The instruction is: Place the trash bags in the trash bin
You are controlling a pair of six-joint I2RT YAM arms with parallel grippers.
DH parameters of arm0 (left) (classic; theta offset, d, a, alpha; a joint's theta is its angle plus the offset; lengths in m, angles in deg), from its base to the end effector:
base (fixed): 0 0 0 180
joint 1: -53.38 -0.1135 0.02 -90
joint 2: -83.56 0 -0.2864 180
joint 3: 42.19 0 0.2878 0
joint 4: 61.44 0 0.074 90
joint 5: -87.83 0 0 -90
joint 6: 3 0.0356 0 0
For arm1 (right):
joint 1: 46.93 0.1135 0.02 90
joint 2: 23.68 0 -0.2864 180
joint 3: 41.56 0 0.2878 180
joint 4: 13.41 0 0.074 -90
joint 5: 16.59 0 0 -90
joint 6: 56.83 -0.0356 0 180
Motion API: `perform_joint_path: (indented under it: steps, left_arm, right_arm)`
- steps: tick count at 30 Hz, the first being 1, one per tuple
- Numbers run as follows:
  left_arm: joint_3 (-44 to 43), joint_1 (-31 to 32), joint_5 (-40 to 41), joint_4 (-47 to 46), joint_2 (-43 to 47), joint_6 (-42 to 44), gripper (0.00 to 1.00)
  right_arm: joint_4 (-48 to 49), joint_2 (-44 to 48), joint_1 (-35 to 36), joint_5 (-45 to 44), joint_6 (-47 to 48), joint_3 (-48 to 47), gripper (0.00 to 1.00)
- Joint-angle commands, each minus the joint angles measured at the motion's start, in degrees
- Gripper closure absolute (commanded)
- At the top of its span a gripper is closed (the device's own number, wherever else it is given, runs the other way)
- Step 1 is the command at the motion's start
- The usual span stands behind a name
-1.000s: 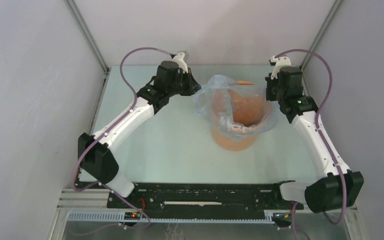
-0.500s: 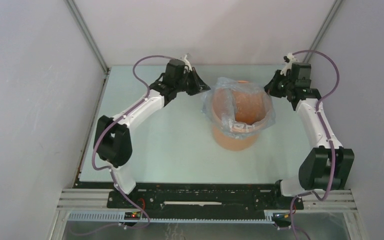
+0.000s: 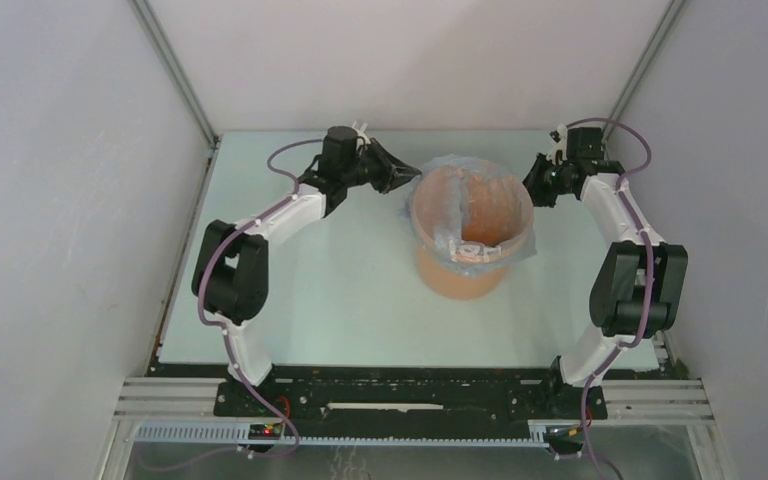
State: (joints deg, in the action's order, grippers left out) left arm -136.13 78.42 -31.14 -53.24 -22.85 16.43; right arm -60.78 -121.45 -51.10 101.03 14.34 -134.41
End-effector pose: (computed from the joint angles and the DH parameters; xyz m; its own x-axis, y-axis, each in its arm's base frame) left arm 0.4279 -0.2189 0.2890 -0.8428 -0.5169 -0.1500 -0.0418 0.3408 -0.9392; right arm 0.4101 -0.0134 0.2891 -0.8173 0.3463 -0.4606 0.0480 0.8374 0.5446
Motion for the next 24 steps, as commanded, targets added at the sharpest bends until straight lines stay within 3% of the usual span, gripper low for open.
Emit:
perform_joint_path:
  steps: [1, 16, 24]
  left_arm:
    - [3.1, -1.5, -1.1, 0.5, 0.0, -1.6, 1.00]
    - [5.2, -1.6, 1.4, 21.9, 1.3, 18.7, 1.00]
    - [6.7, 4.7, 1.3, 19.8, 1.7, 13.4, 1.00]
  right_arm:
    - [-2.2, 0.1, -0.1, 0.4, -0.8, 0.2, 0.98]
    - [-5.1, 4.5, -0.1, -4.5, 2.3, 0.2, 0.91]
    - [-4.1, 6.7, 0.0, -6.8, -1.5, 3.0, 0.89]
